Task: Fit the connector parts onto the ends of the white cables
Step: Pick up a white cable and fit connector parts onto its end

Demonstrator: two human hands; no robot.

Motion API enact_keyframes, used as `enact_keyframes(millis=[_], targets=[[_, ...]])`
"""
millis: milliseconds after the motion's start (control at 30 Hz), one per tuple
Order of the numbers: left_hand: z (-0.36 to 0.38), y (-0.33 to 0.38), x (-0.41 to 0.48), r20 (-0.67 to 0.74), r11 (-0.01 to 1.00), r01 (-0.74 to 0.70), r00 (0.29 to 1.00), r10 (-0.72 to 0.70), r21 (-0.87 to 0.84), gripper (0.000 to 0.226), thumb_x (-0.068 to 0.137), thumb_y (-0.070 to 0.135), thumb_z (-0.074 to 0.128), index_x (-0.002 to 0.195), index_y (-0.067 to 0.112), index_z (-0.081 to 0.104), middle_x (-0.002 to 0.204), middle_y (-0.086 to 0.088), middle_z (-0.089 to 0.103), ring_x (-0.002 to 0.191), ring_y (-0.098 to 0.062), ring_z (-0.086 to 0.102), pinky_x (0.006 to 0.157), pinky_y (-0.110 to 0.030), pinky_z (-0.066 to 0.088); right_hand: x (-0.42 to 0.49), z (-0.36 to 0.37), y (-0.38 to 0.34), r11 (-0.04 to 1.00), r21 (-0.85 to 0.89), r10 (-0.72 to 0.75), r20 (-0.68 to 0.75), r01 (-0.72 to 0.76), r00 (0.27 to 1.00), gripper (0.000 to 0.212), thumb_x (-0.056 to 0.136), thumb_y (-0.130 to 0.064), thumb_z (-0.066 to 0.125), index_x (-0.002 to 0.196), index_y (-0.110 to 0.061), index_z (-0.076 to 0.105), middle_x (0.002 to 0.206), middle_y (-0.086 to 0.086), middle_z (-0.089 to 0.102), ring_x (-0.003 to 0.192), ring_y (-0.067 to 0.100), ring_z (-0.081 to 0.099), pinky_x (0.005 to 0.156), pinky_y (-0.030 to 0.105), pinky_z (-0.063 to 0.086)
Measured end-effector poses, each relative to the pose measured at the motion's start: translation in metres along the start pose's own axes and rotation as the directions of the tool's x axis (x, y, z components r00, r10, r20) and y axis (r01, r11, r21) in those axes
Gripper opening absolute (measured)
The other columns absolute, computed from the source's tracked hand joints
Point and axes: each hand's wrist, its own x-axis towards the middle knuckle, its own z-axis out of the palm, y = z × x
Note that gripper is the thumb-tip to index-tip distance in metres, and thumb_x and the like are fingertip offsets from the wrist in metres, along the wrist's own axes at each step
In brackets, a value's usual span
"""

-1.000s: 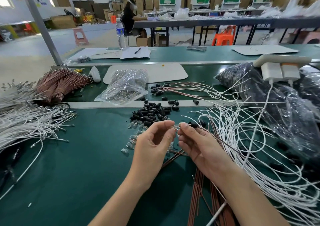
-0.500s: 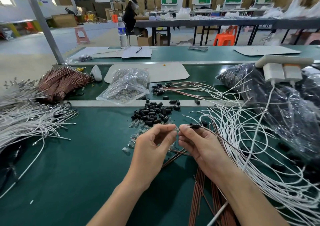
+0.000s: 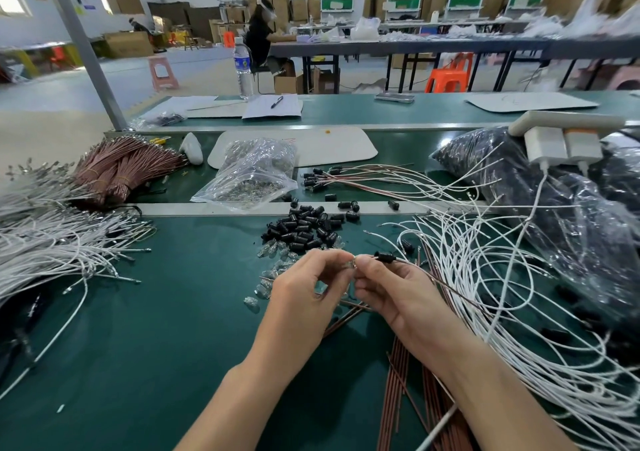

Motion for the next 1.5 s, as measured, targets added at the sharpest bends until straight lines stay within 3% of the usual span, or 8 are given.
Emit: enact_keyframes(millis=[267, 433, 700, 1033, 1200, 1300, 1400, 1500], targets=[[-0.004, -0.003, 0.0, -0.066, 0.998, 0.004, 0.998, -0.001, 0.056, 0.017, 0.092, 0.018, 0.071, 0.103, 0.029, 0.063, 0.091, 0.016, 0.064, 0.085, -0.007, 0.063, 0.075, -0.01, 0.046, -0.003, 0.003, -0.002, 0.999, 0.035, 0.026, 0.054, -0.028, 0.998, 0.032, 0.079, -0.039, 0.076, 0.091, -0.01, 0.08, 0.095, 0.013, 0.074, 0.076, 0.017, 0.069, 0.067, 0.024, 0.059], [-0.007, -0.002, 0.001, -0.075, 0.999, 0.016, 0.997, -0.012, 0.052, 0.014, 0.094, 0.021, 0.068, 0.101, 0.031, 0.062, 0.09, 0.017, 0.064, 0.084, -0.005, 0.062, 0.074, -0.009, 0.045, -0.002, 0.003, -0.006, 0.991, 0.137, 0.009, -0.057, -0.001, 0.998, 0.024, 0.084, -0.031, 0.068, 0.077, -0.012, 0.081, 0.086, 0.012, 0.074, 0.067, 0.015, 0.07, 0.059, 0.023, 0.059], [-0.005, 0.001, 0.001, -0.028, 0.999, 0.044, 0.999, -0.044, -0.003, 0.012, 0.094, 0.02, 0.067, 0.1, 0.03, 0.063, 0.091, 0.016, 0.066, 0.085, -0.008, 0.064, 0.075, -0.01, 0.046, -0.003, -0.003, -0.004, 0.998, 0.064, -0.012, 0.092, 0.006, 0.996, 0.028, 0.088, -0.028, 0.066, 0.108, -0.012, 0.078, 0.095, 0.005, 0.074, 0.075, 0.012, 0.069, 0.065, 0.024, 0.058], [-0.002, 0.001, -0.001, -0.026, 0.993, 0.087, 0.996, -0.089, -0.082, 0.014, 0.092, 0.02, 0.069, 0.105, 0.027, 0.068, 0.1, 0.02, 0.071, 0.092, -0.003, 0.069, 0.079, -0.013, 0.05, -0.002, -0.004, 0.001, 0.997, 0.068, 0.027, 0.157, -0.038, 0.987, 0.028, 0.093, -0.025, 0.065, 0.115, -0.012, 0.075, 0.099, 0.006, 0.074, 0.081, 0.014, 0.07, 0.07, 0.028, 0.059], [-0.001, -0.003, -0.002, -0.03, 0.981, 0.11, 0.993, -0.116, -0.159, 0.019, 0.091, 0.008, 0.071, 0.107, 0.019, 0.072, 0.102, 0.019, 0.074, 0.097, -0.003, 0.071, 0.082, -0.015, 0.053, -0.002, -0.004, 0.003, 0.996, 0.075, 0.043, 0.155, -0.055, 0.987, 0.028, 0.092, -0.024, 0.066, 0.115, -0.011, 0.075, 0.096, 0.008, 0.073, 0.082, 0.017, 0.07, 0.072, 0.03, 0.059], [-0.002, -0.002, 0.001, -0.036, 0.98, 0.101, 0.993, -0.109, -0.17, 0.018, 0.094, 0.014, 0.068, 0.108, 0.025, 0.07, 0.101, 0.018, 0.073, 0.096, -0.007, 0.071, 0.081, -0.017, 0.053, -0.002, -0.001, 0.001, 0.996, 0.091, 0.005, 0.117, -0.016, 0.993, 0.026, 0.09, -0.025, 0.07, 0.112, -0.013, 0.076, 0.1, 0.007, 0.074, 0.087, 0.018, 0.07, 0.073, 0.03, 0.059], [-0.002, -0.002, 0.002, -0.045, 0.984, 0.109, 0.992, -0.117, -0.141, 0.013, 0.094, 0.029, 0.065, 0.107, 0.029, 0.067, 0.097, 0.018, 0.071, 0.094, -0.007, 0.069, 0.08, -0.018, 0.053, -0.001, 0.0, 0.0, 0.988, 0.144, -0.058, -0.023, 0.061, 0.998, 0.018, 0.08, -0.022, 0.076, 0.095, -0.016, 0.081, 0.091, 0.004, 0.075, 0.082, 0.015, 0.072, 0.067, 0.025, 0.059], [0.0, 0.001, 0.0, -0.009, 0.989, 0.101, 0.995, -0.103, -0.107, 0.011, 0.097, 0.035, 0.063, 0.108, 0.033, 0.061, 0.099, 0.018, 0.068, 0.092, -0.008, 0.067, 0.078, -0.015, 0.05, -0.001, 0.001, 0.004, 0.991, 0.07, -0.113, -0.076, 0.118, 0.991, 0.018, 0.076, -0.022, 0.077, 0.093, -0.017, 0.081, 0.093, 0.007, 0.077, 0.086, 0.017, 0.074, 0.069, 0.024, 0.059]])
